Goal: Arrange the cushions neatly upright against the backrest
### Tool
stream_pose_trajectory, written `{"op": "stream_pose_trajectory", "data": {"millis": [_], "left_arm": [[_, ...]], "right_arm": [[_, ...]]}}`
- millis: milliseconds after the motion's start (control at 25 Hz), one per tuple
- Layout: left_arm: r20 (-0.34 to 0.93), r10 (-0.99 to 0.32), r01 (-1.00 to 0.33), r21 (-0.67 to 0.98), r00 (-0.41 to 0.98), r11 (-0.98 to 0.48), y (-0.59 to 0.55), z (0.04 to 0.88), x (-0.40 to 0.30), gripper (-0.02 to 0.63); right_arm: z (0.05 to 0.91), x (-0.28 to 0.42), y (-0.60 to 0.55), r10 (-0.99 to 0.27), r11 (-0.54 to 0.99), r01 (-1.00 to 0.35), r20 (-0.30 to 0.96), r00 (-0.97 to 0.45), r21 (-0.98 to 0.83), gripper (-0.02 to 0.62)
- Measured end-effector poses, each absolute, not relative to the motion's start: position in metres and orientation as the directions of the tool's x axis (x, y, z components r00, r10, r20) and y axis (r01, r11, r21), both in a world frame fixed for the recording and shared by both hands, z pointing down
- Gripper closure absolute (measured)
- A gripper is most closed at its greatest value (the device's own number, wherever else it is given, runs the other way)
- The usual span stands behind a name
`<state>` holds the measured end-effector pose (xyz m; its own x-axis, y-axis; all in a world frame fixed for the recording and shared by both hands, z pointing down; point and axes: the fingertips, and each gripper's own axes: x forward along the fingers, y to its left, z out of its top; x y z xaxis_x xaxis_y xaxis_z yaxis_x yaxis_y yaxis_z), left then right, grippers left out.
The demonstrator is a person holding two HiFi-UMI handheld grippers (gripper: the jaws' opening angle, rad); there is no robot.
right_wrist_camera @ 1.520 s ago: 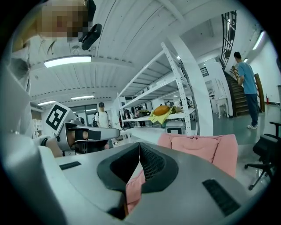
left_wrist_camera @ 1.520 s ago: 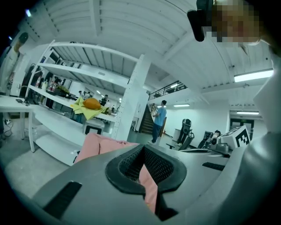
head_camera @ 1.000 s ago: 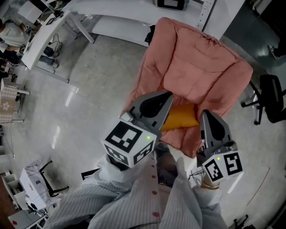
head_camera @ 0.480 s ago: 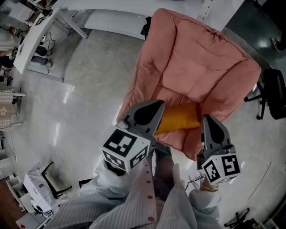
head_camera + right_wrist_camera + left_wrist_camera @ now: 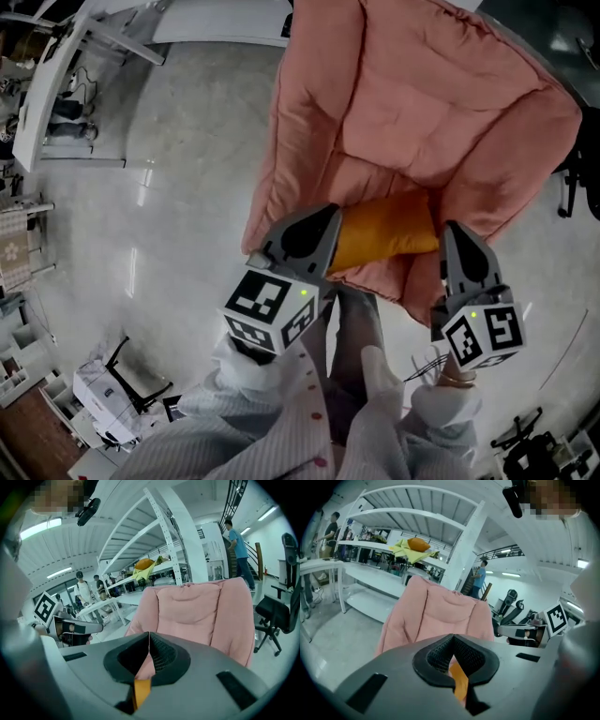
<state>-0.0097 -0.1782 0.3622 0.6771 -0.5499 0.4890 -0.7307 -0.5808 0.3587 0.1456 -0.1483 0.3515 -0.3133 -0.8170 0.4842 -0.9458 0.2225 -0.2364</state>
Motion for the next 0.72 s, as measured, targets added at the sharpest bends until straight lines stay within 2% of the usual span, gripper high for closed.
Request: {"op": "stream_pose_trajectory", "data": {"millis": [720], "left_arm": [[0.687, -0.459, -0.816, 0.378, 0.564, -0.438, -0.16, 0.554, -0.043, 0.597]], "right_arm": [[0.508, 0.162, -0.161, -0.716, 0.19, -0.951, 0.629, -0.304, -0.243, 0.581]]}}
